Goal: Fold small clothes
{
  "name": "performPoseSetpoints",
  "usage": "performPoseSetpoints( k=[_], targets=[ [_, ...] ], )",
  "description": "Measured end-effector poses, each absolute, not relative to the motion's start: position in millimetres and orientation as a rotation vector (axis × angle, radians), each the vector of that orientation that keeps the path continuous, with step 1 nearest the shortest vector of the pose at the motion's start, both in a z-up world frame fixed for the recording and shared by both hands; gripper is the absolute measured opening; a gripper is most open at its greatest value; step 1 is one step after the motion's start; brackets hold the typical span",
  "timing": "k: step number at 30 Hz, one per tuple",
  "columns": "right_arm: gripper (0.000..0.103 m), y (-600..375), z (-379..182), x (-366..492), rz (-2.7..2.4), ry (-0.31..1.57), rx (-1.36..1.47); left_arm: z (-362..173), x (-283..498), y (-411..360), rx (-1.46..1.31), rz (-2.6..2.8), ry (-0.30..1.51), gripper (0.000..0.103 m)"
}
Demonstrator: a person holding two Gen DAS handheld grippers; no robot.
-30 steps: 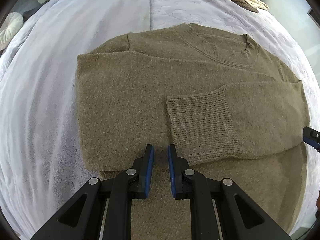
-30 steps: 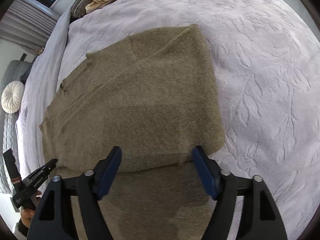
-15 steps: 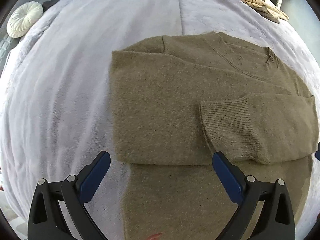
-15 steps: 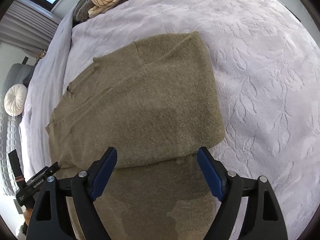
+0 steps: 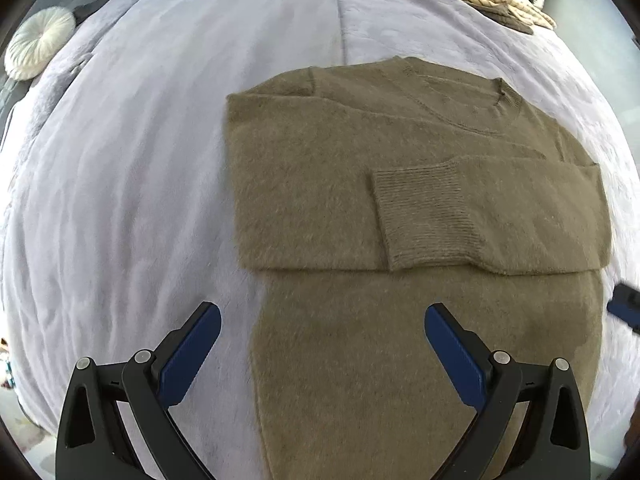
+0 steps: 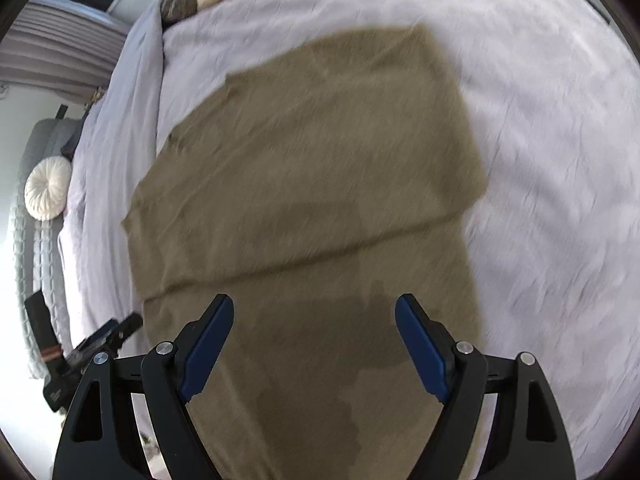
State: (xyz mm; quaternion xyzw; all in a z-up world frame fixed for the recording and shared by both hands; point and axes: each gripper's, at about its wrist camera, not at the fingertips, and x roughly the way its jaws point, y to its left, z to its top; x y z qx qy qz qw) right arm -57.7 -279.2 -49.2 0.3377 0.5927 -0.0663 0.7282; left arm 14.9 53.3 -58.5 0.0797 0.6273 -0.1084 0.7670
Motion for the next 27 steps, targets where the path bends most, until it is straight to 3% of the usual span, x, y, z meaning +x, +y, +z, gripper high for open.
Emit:
performPoseSetpoints(
  k=[6, 14, 27],
  targets=[
    [0.085, -257.4, -48.0, -67.9, -0.130, 1.338, 0.750, -65.6, 25.1, 38.7, 0.140, -0.246, 1.339, 0.102],
    [0.085, -245.9, -42.5, -83.2, -0.141, 1.357, 0.739, -123.6, 52.3, 20.2, 0.285, -0.188, 1.366, 0.102],
    [0.085, -243.4, -34.8, -87.7, -0.147, 1.367, 0.738, -75.2, 9.2, 87.9, 0.205, -0.243, 1.411, 0.102]
  ],
)
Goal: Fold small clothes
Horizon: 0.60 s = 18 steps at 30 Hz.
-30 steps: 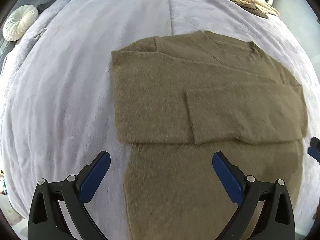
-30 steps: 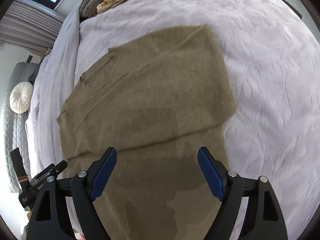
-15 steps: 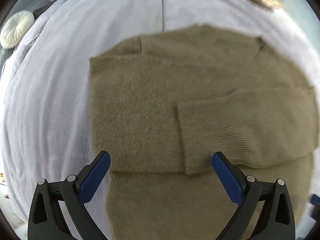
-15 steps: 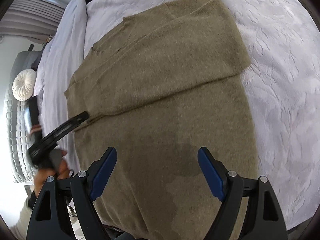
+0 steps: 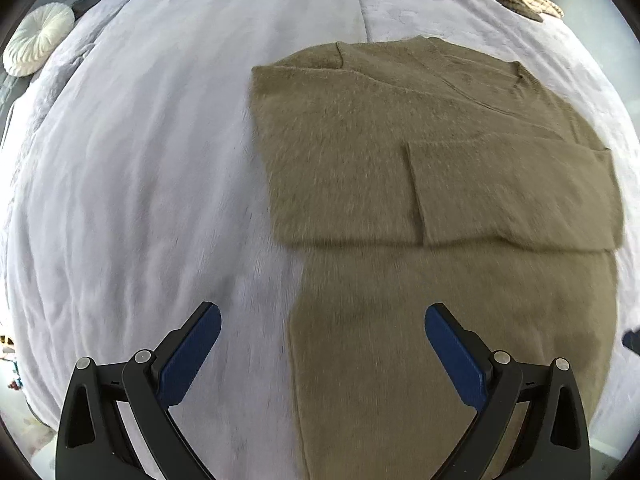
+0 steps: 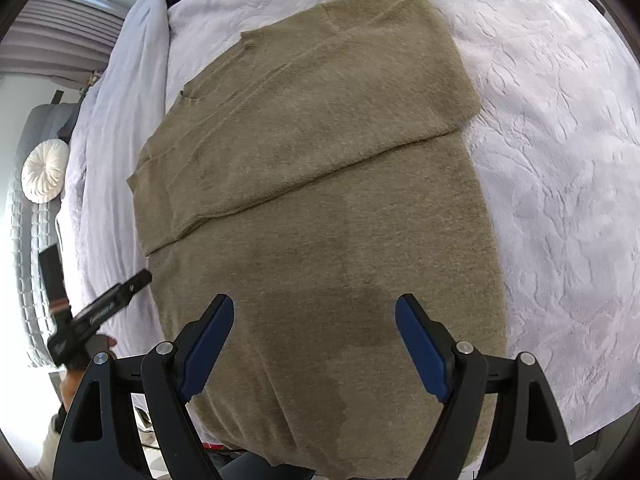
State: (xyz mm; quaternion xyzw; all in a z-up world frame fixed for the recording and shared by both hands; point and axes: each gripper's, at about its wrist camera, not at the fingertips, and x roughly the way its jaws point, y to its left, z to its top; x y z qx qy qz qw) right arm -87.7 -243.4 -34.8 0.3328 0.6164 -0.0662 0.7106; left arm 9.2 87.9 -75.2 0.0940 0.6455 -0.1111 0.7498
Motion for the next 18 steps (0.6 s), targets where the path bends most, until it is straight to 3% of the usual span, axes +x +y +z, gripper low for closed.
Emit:
performPoseSetpoints(
  k=[18],
  targets=[
    [0.086, -204.1, -27.2, -128.8, -0.213, 1.376, 0.753, -57.0, -70.0, 132.9, 0.219, -0.505, 1.470, 0.102]
  ],
)
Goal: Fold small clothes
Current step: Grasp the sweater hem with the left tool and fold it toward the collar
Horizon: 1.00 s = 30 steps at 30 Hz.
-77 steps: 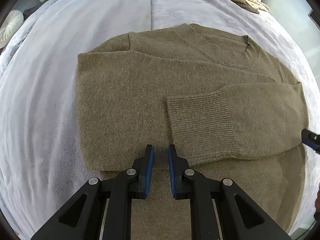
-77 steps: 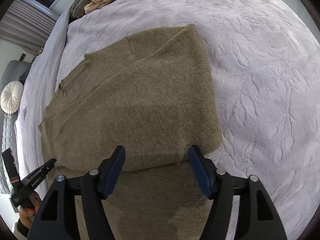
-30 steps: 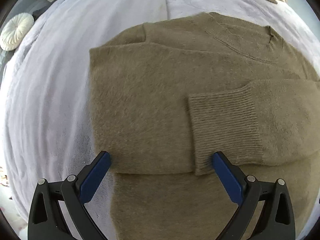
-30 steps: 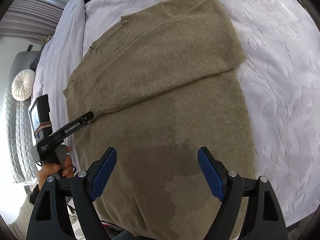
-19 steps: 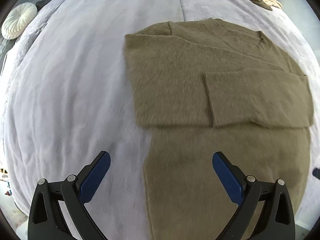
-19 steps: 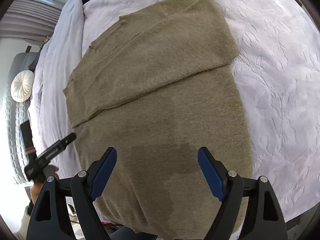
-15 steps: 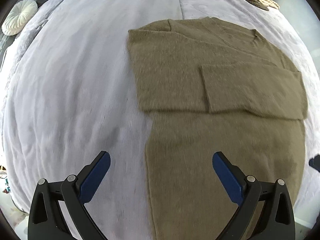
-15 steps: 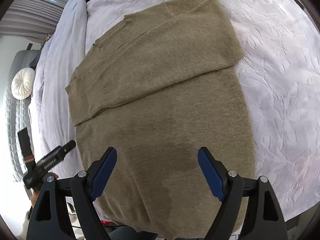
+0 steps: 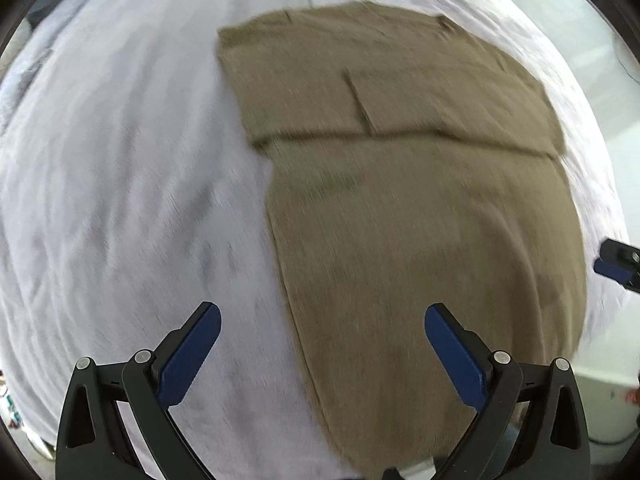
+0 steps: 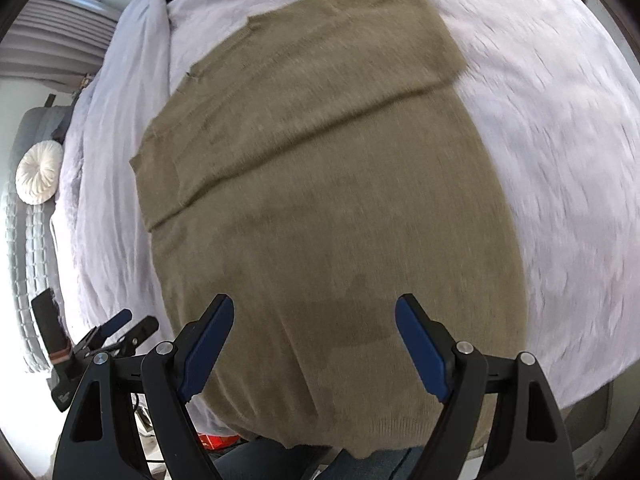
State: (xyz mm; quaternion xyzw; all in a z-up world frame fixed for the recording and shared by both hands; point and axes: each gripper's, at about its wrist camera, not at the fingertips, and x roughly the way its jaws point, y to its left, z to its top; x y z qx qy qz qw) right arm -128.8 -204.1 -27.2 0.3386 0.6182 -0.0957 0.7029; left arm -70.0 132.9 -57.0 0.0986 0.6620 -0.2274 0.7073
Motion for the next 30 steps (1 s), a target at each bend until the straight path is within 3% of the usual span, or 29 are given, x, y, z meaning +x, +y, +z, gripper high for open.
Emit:
performPoseSetpoints(
  k=[11, 18, 28, 29, 30],
  targets=[
    [0.086, -206.7, -58.1, -182.5, -0.256, 1.494, 0.739, -71.0, -139.9, 162.9, 0.157, -0.596, 1.587, 0.102],
    [0.086, -239.8, -73.6, -233.4, -0.270, 1.540, 0.710, -102.2, -178.3, 141.9, 0.124, -0.546, 1.670, 0.102],
    [0.087, -237.3, -110.6, -265.1, -0.044, 1.532, 0.875, -106.1, -196.2, 133.4, 0.077, -0.483, 1.644, 0.102],
    [0.087, -233.1, -111.4, -264.2, -0.011, 1.526, 0.894, -102.9, -194.8, 135.3, 0.030, -0.494, 1.640, 0.101],
    [0.087, -229.0, -112.4, -263.1, 0.018, 1.520, 0.909, -100.3, -193.0, 137.0, -0.002, -0.503, 1.635, 0.092]
  ],
)
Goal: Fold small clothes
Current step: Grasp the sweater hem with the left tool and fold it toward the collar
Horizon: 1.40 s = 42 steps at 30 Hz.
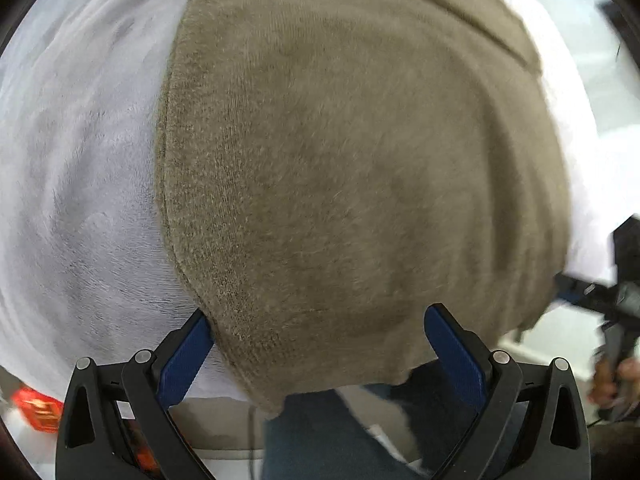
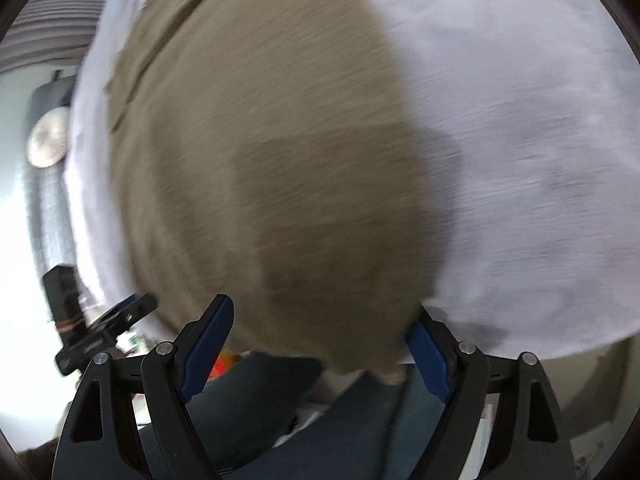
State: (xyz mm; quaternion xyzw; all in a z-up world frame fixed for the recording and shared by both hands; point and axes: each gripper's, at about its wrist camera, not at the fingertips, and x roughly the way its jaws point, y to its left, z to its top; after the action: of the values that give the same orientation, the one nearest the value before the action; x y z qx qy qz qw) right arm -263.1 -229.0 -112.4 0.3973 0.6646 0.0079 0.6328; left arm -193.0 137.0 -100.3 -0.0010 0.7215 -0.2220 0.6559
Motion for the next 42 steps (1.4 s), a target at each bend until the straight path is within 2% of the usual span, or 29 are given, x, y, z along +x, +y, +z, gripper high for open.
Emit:
performPoseSetpoints(
  k=[2, 3, 4, 5, 6, 7, 11, 20, 31, 39, 42],
  targets=[
    [0.086, -220.9, -113.8, -262.8, 0.062, 1.503, 0.945, -97.6, -190.5, 141.8, -0.019, -0.498, 1.633, 0.081],
    [0.086, -218.7, -116.0, -263.9, 0.064, 1.498, 0.963, -97.3, -189.2, 145.5, -0.018, -0.495, 1.632, 0.067],
    [0.082, -222.5, -118.0, -262.9, 0.055, 1.497, 0.986, -98.6, -187.2, 150.3, -0.010, -0.488, 1.634, 0.057],
    [0.075, -224.9, -119.8, -264.6, 0.040, 1.492, 1.017, -99.7, -185.2, 158.6, 0.003, -0.480, 1.638, 0.040],
    [0.045, -227.7, -121.0, -266.0, 0.030, 1.488, 1.044, -99.1, -181.3, 166.5, 0.004, -0.472, 1.643, 0.024],
    [0.016, -231.2, -121.6, -268.3, 0.023, 1.480, 1.083, -98.0, -177.7, 174.0, -0.019, -0.474, 1.652, 0.018],
    [0.015, -235.8, -107.1, -267.4, 0.096, 1.375, 1.182, -85.4, -168.6, 197.1, -0.230, -0.576, 1.663, 0.016],
    [0.015, -239.4, -61.2, -239.5, 0.139, 1.147, 1.336, -57.8, -143.6, 182.0, -0.232, -0.755, 1.628, 0.016],
    [0.015, -247.4, -3.1, -167.4, 0.130, 0.860, 1.400, -6.2, -39.2, 162.8, -0.228, -0.879, 1.476, 0.016],
    [0.015, -280.2, -0.7, -92.9, 0.157, 0.867, 1.379, -10.2, 35.3, 136.4, -0.244, -0.710, 1.391, 0.016],
    [0.015, -298.1, -21.3, -58.5, 0.151, 0.916, 1.400, -9.1, 54.5, 129.3, -0.193, -0.592, 1.363, 0.016]
  ],
)
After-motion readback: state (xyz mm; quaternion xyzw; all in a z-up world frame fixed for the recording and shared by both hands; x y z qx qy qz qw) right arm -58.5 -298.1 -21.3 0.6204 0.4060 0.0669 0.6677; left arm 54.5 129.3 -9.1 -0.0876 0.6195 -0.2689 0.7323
